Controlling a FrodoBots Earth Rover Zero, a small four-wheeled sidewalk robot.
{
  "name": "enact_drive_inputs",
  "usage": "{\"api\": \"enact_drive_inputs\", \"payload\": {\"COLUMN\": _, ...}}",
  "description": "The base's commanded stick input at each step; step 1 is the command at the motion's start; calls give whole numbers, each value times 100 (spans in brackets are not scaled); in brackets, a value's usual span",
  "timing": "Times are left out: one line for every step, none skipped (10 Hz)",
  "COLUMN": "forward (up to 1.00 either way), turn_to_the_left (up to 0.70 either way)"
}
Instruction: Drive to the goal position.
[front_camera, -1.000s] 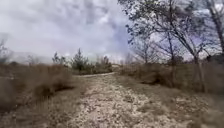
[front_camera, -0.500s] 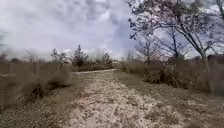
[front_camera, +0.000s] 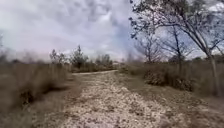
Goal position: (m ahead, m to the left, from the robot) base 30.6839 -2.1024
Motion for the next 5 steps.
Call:
{"api": "enact_drive_inputs", "payload": {"forward": 50, "turn_to_the_left": 0}}
{"api": "enact_drive_inputs", "payload": {"forward": 50, "turn_to_the_left": 0}}
{"api": "enact_drive_inputs", "payload": {"forward": 50, "turn_to_the_left": 0}}
{"api": "enact_drive_inputs", "payload": {"forward": 50, "turn_to_the_left": 0}}
{"api": "enact_drive_inputs", "payload": {"forward": 50, "turn_to_the_left": 0}}
